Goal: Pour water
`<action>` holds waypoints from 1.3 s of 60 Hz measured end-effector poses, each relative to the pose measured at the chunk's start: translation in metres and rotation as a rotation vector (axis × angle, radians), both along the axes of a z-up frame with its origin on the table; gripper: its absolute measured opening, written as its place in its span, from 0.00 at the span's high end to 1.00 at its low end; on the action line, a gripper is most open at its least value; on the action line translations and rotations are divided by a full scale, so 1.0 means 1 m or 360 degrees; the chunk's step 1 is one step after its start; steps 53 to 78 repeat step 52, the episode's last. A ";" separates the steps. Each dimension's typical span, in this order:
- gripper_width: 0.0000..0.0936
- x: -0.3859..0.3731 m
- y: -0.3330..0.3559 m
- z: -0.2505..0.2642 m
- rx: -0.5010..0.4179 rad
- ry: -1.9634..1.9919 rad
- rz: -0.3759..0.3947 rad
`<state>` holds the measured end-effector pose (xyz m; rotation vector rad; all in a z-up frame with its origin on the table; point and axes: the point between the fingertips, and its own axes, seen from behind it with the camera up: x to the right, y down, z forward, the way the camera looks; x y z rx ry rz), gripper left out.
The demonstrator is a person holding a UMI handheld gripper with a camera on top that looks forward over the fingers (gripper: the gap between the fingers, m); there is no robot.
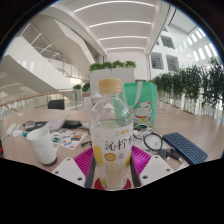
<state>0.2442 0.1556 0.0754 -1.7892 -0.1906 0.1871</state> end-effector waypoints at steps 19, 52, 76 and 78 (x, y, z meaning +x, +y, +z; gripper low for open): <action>0.11 -0.001 -0.085 0.017 -0.0186 -0.0059 -0.0094; 0.11 -0.084 -0.328 0.169 -0.0187 -0.0207 -0.0351; 0.11 -0.084 -0.328 0.169 -0.0187 -0.0207 -0.0351; 0.11 -0.084 -0.328 0.169 -0.0187 -0.0207 -0.0351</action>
